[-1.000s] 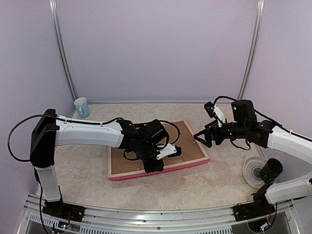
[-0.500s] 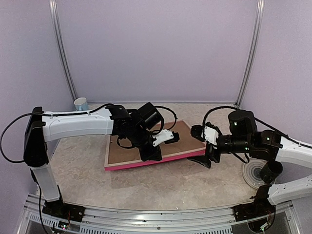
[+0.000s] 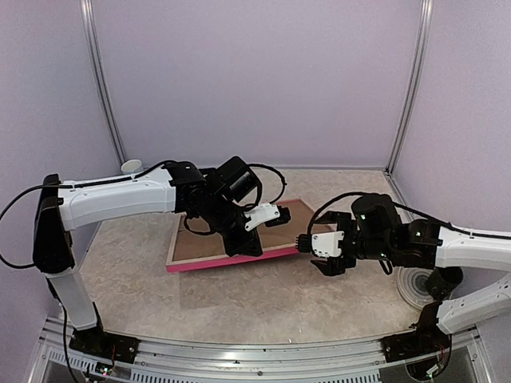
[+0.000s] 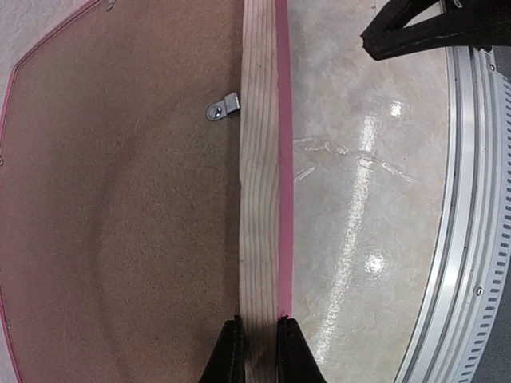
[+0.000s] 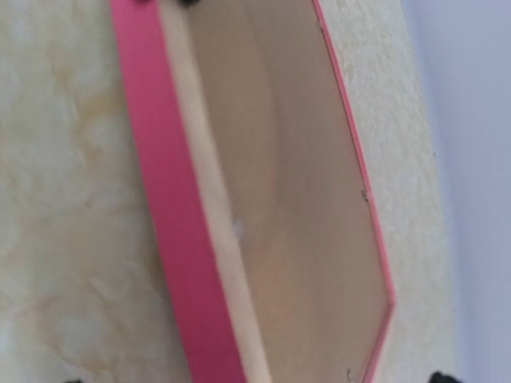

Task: Put the photo into the frame
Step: Pass from the left arm to the right

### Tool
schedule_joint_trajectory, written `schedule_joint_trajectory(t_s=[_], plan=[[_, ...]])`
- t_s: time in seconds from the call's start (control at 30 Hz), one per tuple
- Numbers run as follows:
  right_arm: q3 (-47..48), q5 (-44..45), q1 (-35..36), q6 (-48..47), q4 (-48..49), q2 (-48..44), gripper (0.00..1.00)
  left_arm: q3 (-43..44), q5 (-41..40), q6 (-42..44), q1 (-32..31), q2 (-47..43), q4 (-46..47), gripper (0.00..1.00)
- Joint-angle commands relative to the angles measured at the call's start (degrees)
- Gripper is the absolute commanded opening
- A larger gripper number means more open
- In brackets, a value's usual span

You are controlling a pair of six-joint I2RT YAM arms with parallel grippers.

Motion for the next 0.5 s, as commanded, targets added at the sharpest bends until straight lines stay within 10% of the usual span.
schedule_joint_trajectory(t_s=[0.0,0.2,0.47], plan=[[-0.19,4.17,0.91,-8.73,2.94,2.67,0.91,3.90,2.05,1.46,0.62,-3.45,0.65,0.00],[-3.48,8.70,0.92,-14.45,10.39,7.68,0.77,4.03,2.83,1.90,0.96,-3.89,0.45,0.00],[-1.35,16.20,0.91,-15.72,15.27,13.07,0.22,4.20,3.82,2.09,1.43,-4.16,-0.03,0.00]])
